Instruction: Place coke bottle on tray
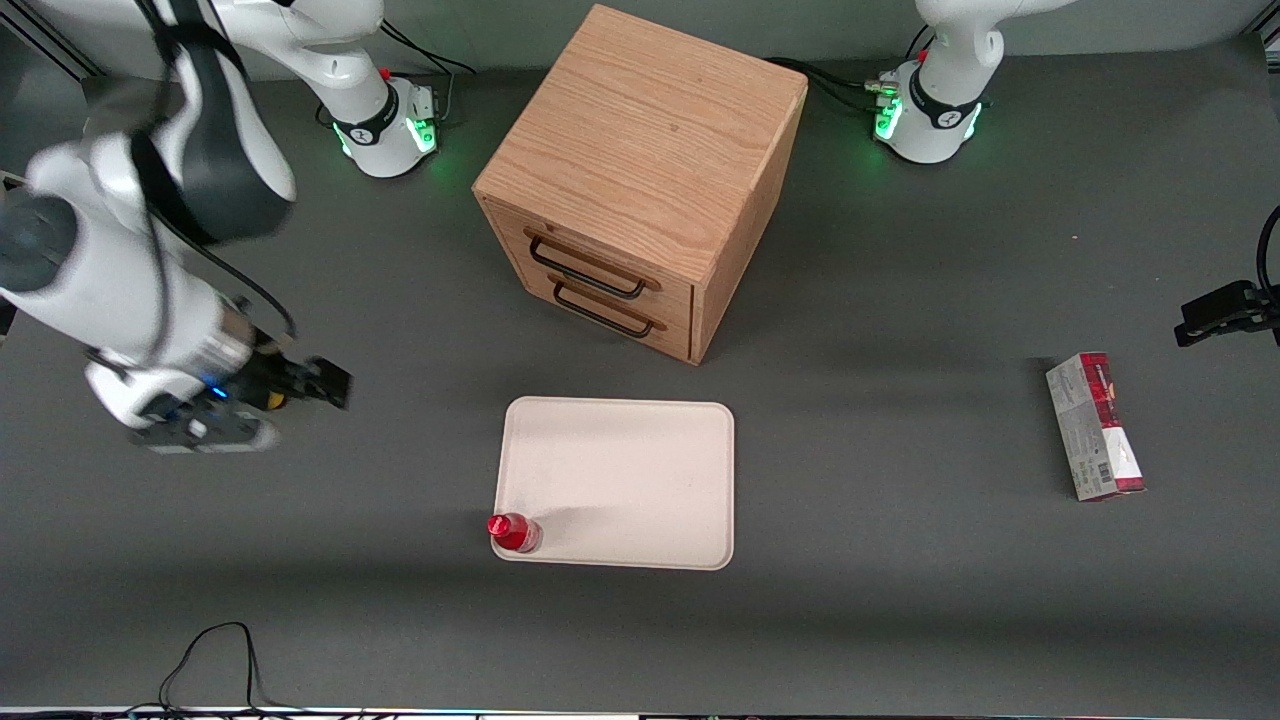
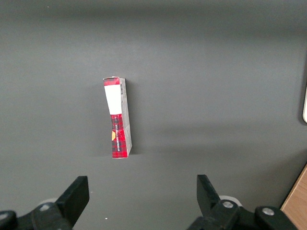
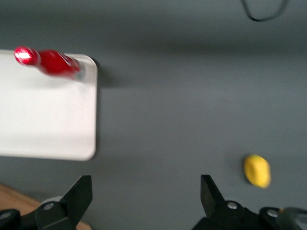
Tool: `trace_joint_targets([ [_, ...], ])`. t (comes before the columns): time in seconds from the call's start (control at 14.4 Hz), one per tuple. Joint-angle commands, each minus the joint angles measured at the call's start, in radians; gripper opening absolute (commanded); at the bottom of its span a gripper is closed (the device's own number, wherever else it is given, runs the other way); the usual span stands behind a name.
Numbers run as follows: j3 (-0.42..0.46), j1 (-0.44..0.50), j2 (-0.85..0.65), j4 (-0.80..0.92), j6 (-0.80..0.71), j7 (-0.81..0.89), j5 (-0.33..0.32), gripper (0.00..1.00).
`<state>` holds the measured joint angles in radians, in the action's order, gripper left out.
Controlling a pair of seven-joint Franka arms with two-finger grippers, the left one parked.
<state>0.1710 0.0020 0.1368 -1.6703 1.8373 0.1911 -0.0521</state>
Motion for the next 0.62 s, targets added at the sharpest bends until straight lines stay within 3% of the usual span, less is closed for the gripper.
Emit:
trace_joint_targets([
  [0.0,-0.051,-0.017,-0.268,-0.221,-0.022,-0.084,0.043,1.00],
  [0.21,-0.102,-0.019,-0.368,-0.230,-0.098,-0.088,0.096,1.00],
  [0.55,-0.143,-0.019,-0.382,-0.227,-0.133,-0.088,0.106,1.00],
])
